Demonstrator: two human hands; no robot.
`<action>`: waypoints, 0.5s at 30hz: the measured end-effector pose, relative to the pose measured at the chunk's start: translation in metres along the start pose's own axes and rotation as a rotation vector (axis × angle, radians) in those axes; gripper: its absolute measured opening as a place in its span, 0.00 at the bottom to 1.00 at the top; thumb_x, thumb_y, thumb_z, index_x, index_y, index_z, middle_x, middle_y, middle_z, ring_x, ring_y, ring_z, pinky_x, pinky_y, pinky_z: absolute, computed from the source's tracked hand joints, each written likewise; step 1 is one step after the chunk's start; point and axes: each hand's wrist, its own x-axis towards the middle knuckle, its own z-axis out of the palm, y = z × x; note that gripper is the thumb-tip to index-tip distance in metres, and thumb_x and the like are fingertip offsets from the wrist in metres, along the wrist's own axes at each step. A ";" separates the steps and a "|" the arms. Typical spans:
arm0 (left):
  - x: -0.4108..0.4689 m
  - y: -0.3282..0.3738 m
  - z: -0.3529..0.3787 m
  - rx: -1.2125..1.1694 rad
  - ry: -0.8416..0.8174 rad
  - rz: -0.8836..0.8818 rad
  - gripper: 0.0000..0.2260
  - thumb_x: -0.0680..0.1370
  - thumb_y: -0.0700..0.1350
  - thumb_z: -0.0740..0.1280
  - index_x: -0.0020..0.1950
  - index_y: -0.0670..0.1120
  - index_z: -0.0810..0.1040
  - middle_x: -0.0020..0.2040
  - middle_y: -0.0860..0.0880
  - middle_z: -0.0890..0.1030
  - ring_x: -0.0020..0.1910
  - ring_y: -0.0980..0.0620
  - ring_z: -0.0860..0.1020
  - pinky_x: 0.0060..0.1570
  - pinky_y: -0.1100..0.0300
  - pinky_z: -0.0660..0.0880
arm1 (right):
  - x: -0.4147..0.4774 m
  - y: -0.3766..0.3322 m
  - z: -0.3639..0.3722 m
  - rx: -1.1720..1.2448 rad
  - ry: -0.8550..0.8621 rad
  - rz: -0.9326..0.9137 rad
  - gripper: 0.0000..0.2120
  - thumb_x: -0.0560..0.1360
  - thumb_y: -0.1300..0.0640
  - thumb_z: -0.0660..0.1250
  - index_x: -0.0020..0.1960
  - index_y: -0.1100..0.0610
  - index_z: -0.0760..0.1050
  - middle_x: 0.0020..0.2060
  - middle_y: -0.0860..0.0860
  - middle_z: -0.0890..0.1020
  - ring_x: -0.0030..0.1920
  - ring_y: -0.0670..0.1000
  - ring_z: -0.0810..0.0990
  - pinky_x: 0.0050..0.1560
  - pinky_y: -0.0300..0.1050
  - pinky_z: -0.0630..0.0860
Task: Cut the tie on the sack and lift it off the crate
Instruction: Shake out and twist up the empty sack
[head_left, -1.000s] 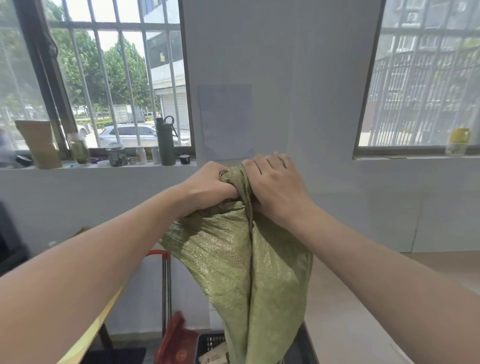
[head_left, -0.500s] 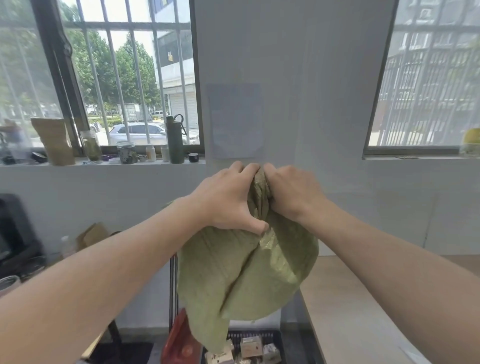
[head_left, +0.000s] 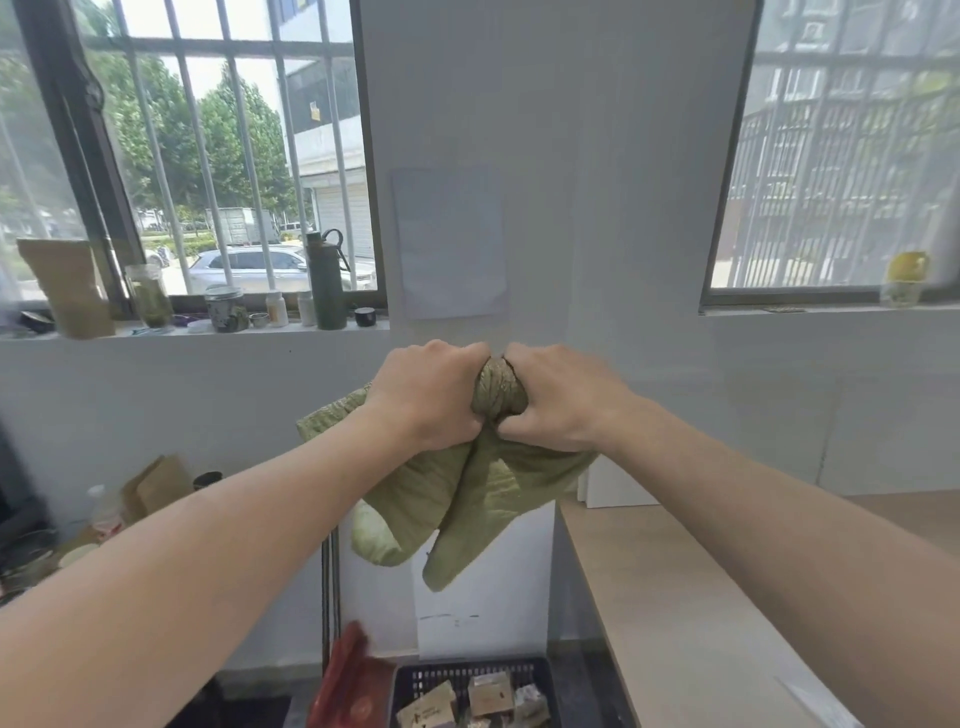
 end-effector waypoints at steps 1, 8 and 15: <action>0.002 -0.001 0.000 -0.039 -0.005 -0.025 0.14 0.66 0.52 0.70 0.48 0.51 0.73 0.39 0.49 0.79 0.39 0.40 0.80 0.40 0.52 0.77 | -0.002 0.000 0.001 -0.051 0.060 -0.020 0.21 0.68 0.37 0.66 0.49 0.53 0.69 0.45 0.52 0.81 0.46 0.59 0.78 0.45 0.52 0.72; 0.019 -0.012 0.004 -0.377 -0.142 -0.150 0.06 0.63 0.47 0.68 0.34 0.47 0.75 0.31 0.50 0.79 0.32 0.45 0.79 0.32 0.57 0.75 | -0.001 0.008 0.011 -0.487 0.182 -0.109 0.36 0.61 0.42 0.76 0.64 0.58 0.73 0.52 0.53 0.80 0.53 0.57 0.80 0.62 0.57 0.65; 0.018 -0.005 -0.007 -0.735 -0.325 -0.066 0.09 0.64 0.44 0.72 0.33 0.42 0.73 0.29 0.51 0.76 0.27 0.50 0.72 0.30 0.56 0.70 | 0.003 0.007 0.011 -0.428 0.367 -0.026 0.12 0.60 0.65 0.73 0.40 0.54 0.75 0.33 0.51 0.81 0.34 0.59 0.80 0.33 0.44 0.59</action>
